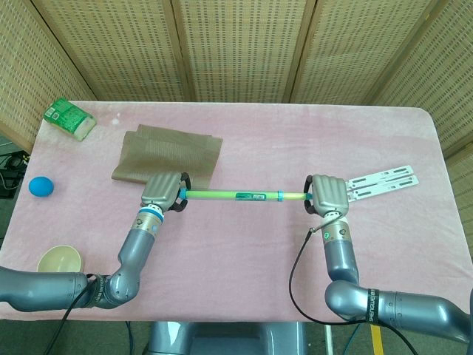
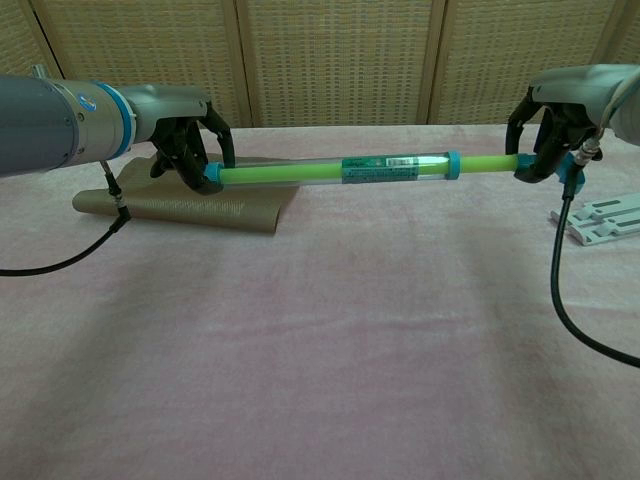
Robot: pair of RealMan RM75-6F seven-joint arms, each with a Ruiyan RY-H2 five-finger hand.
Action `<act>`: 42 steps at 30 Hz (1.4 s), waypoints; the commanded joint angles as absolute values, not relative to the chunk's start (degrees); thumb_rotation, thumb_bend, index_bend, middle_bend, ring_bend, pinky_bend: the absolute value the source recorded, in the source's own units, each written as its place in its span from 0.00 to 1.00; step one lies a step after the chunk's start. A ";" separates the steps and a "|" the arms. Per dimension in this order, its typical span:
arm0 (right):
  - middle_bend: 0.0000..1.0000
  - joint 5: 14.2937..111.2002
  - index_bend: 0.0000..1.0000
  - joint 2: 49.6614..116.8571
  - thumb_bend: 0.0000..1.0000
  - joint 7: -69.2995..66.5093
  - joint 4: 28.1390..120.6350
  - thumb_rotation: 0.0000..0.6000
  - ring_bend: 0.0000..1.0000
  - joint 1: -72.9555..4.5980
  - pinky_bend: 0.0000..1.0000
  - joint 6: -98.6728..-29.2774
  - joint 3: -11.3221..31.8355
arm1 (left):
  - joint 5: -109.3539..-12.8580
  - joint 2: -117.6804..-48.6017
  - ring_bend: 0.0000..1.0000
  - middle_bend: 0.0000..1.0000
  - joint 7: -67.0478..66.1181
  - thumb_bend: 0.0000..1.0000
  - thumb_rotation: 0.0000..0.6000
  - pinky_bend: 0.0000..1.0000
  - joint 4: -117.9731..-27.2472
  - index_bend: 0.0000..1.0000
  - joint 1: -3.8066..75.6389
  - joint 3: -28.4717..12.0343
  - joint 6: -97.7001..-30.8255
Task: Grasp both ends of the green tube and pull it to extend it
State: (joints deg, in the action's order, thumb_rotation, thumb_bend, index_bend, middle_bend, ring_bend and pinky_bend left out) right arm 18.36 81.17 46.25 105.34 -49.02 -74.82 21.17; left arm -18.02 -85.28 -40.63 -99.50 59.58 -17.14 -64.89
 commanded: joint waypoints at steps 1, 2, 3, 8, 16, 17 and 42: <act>1.00 18.20 0.84 80.97 0.66 46.05 105.45 1.00 1.00 -48.98 0.81 -74.91 20.87 | -18.61 -85.00 0.80 0.91 -40.45 0.47 1.00 0.70 -99.95 0.54 59.39 -16.87 -65.33; 1.00 18.21 0.84 80.89 0.66 45.99 105.50 1.00 1.00 -48.95 0.81 -74.96 20.75 | -18.72 -84.88 0.80 0.91 -40.58 0.47 1.00 0.70 -100.04 0.54 59.35 -16.66 -65.45; 1.00 18.25 0.84 80.83 0.66 45.90 105.49 1.00 1.00 -48.92 0.81 -75.00 20.63 | -18.86 -84.79 0.80 0.91 -40.74 0.47 1.00 0.70 -100.11 0.54 59.33 -16.45 -65.61; 1.00 18.43 0.84 80.43 0.66 45.49 105.22 1.00 1.00 -48.68 0.81 -75.23 20.10 | -19.96 -84.09 0.80 0.91 -41.11 0.47 1.00 0.70 -101.27 0.54 58.88 -15.46 -66.62; 1.00 19.16 0.84 79.25 0.66 44.37 104.61 1.00 1.00 -47.63 0.81 -75.21 18.99 | -22.26 -82.41 0.80 0.91 -40.52 0.47 1.00 0.70 -103.33 0.55 57.35 -13.91 -67.52; 1.00 19.19 0.84 79.09 0.66 44.19 104.53 1.00 1.00 -47.48 0.81 -75.14 18.89 | -22.67 -82.15 0.80 0.91 -40.41 0.47 1.00 0.70 -103.69 0.55 57.11 -13.69 -67.66; 1.00 21.11 0.84 74.92 0.66 41.47 106.35 1.00 1.00 -44.09 0.81 -75.71 16.82 | -33.51 -73.02 0.80 0.91 -34.71 0.47 1.00 0.70 -109.01 0.56 47.45 -6.22 -69.73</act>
State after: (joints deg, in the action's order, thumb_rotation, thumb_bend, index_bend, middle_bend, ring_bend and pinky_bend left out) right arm 21.12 74.94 41.49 106.33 -44.11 -75.69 16.85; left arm -33.12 -73.45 -35.14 -108.78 47.81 -6.52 -69.91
